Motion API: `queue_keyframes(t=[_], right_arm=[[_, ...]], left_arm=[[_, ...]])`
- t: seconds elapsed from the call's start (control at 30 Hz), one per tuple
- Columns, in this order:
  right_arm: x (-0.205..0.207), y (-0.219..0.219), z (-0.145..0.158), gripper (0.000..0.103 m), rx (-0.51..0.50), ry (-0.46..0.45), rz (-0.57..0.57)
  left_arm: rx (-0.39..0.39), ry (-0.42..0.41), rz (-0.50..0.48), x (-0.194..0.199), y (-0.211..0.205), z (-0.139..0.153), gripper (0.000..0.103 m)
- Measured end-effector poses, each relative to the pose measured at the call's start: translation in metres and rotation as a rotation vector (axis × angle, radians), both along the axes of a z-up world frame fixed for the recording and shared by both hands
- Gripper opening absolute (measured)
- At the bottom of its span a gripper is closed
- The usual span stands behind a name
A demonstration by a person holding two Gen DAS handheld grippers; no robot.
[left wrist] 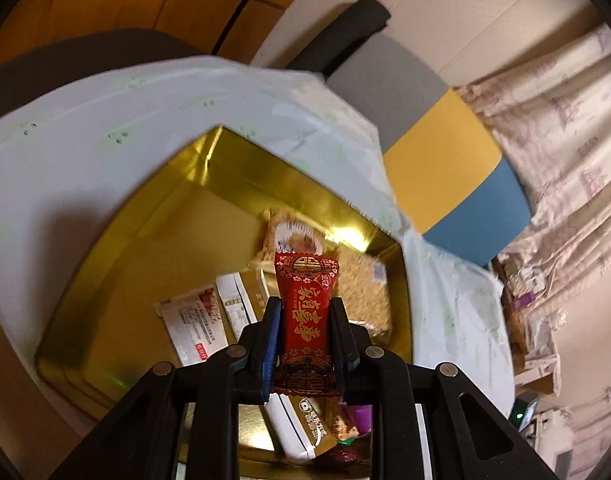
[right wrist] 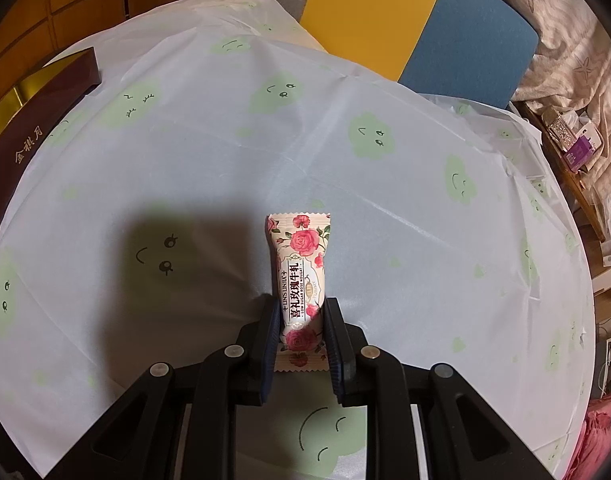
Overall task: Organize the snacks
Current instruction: 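Drop the red bar into the gold tray with the left tool while the right holds the candy, then carry the floral candy into the gold tray and open the right tool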
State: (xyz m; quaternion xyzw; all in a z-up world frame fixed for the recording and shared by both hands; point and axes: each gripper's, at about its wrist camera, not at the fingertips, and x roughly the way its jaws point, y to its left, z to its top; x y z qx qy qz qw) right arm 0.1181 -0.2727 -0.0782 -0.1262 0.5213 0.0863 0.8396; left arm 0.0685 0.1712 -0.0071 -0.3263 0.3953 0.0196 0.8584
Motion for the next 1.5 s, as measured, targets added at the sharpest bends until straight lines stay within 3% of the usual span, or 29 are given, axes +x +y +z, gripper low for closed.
queue_keyframes(t=[0.27, 0.63, 0.9, 1.07, 1.5], right_arm=[[0.000, 0.001, 0.001, 0.023, -0.001, -0.001, -0.007], [-0.002, 0.002, 0.001, 0.023, -0.012, -0.006, -0.002], [-0.003, 0.003, 0.001, 0.023, -0.021, -0.009, 0.000], [-0.002, 0.005, 0.001, 0.022, -0.024, -0.009, -0.002], [0.000, 0.008, 0.002, 0.021, -0.038, 0.003, -0.016]], left_arm=[[-0.006, 0.103, -0.015, 0.020, 0.000, -0.029, 0.027], [0.184, 0.072, -0.021, 0.007, -0.006, -0.019, 0.028], [0.316, 0.039, -0.081, -0.009, -0.031, -0.007, 0.028], [0.363, 0.015, -0.110, -0.017, -0.045, 0.000, 0.029], [0.389, -0.019, -0.155, -0.032, -0.060, 0.005, 0.032]])
